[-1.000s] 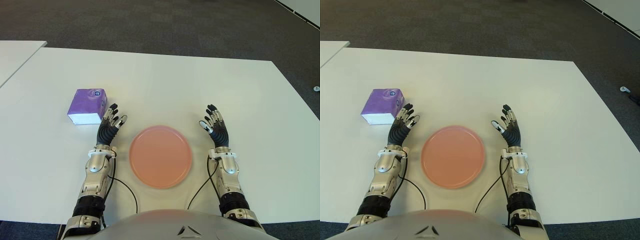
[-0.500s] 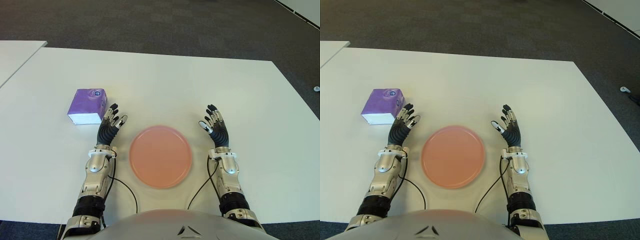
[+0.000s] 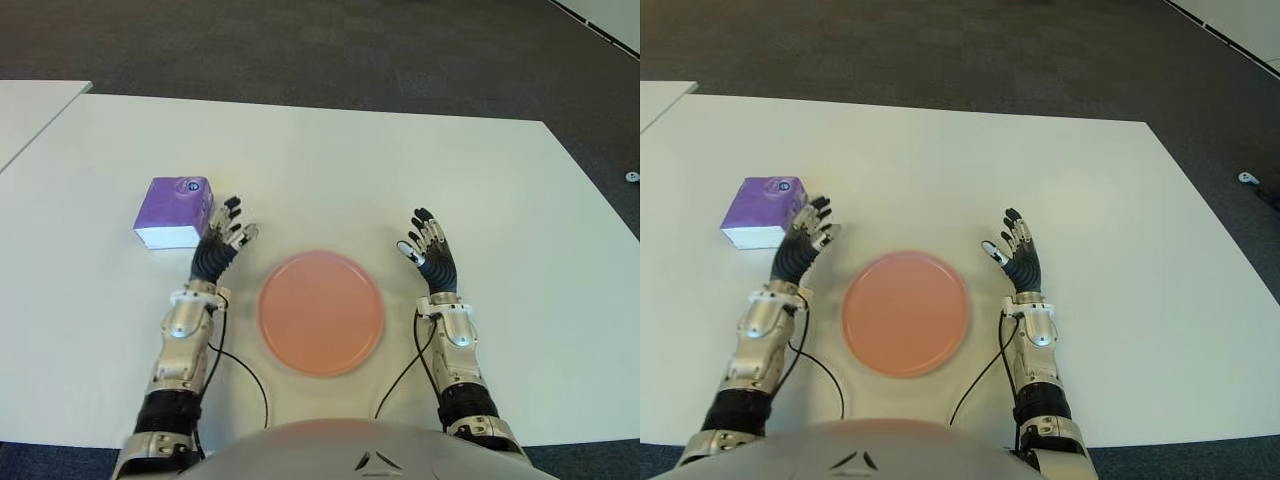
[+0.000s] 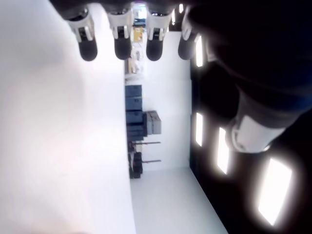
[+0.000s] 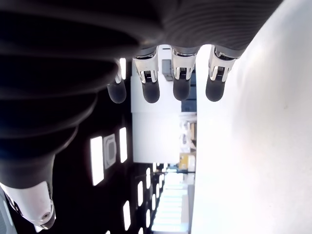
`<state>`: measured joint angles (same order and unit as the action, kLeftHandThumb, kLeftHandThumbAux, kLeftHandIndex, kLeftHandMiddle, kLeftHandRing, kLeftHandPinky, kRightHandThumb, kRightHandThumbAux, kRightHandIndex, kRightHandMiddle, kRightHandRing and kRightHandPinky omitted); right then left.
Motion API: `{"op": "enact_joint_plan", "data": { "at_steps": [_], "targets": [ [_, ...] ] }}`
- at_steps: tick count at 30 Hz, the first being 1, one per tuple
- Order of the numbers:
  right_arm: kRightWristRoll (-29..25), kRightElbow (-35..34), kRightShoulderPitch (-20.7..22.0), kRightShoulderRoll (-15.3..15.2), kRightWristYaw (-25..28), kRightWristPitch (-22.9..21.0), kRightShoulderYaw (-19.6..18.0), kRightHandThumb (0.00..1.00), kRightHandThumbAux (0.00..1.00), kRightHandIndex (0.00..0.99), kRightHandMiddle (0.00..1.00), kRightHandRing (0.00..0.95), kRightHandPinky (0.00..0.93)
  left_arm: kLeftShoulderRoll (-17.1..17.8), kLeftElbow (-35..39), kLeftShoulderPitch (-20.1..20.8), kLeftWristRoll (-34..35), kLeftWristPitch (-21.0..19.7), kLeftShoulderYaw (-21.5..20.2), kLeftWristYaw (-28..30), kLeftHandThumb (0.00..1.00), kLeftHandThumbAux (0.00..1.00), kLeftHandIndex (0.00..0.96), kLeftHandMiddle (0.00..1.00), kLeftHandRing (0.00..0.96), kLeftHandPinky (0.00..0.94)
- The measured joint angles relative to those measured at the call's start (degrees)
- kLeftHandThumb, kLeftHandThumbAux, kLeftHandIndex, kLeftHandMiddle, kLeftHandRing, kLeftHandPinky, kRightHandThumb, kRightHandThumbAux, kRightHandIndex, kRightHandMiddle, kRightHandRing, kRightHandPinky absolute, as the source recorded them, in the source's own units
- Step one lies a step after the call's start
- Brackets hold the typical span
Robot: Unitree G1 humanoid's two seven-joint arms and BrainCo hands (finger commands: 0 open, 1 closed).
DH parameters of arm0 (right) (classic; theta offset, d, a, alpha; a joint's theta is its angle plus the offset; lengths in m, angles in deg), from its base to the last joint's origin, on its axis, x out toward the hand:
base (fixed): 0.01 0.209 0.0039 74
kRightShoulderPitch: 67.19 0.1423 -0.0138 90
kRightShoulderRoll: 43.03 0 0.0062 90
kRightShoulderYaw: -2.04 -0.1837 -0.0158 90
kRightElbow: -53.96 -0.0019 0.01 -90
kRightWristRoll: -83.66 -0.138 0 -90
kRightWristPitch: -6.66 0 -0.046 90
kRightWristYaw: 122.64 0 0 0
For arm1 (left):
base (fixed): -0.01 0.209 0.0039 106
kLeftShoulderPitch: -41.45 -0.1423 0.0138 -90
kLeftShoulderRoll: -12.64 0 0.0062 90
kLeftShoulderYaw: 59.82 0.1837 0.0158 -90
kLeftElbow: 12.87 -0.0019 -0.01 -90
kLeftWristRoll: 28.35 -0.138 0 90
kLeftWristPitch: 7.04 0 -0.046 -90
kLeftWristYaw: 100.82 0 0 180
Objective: Put the tissue paper into the plate.
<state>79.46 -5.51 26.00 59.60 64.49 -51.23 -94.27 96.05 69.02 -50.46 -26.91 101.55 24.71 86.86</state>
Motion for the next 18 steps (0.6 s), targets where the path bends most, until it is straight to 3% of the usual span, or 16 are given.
{"op": "enact_joint_plan", "data": {
  "at_steps": [9,13,18],
  "targets": [
    [-0.06,2.93,2.22,-0.28,0.01,0.76,-0.1,0.0,0.625,0.0,0.0,0.0,0.0,17.37,5.19,15.47,-5.57,10.32,-3.54,3.7,0.109,0.514,0.0,0.0,0.0,0.0],
    [0.05,4.85,3.78,-0.34,0.32,1.6,-0.09,0.0,0.616,0.0,0.0,0.0,0.0,21.2,5.29,21.22,-6.69,13.75,-3.39,4.08,0.15,0.524,0.0,0.0,0.0,0.0],
    [0.32,7.59,5.95,-0.56,0.79,2.81,-0.11,0.0,0.616,0.0,0.0,0.0,0.0,24.08,1.7,25.56,-9.8,17.29,-2.0,4.67,0.214,0.519,0.0,0.0,0.0,0.0]
  ]
}}
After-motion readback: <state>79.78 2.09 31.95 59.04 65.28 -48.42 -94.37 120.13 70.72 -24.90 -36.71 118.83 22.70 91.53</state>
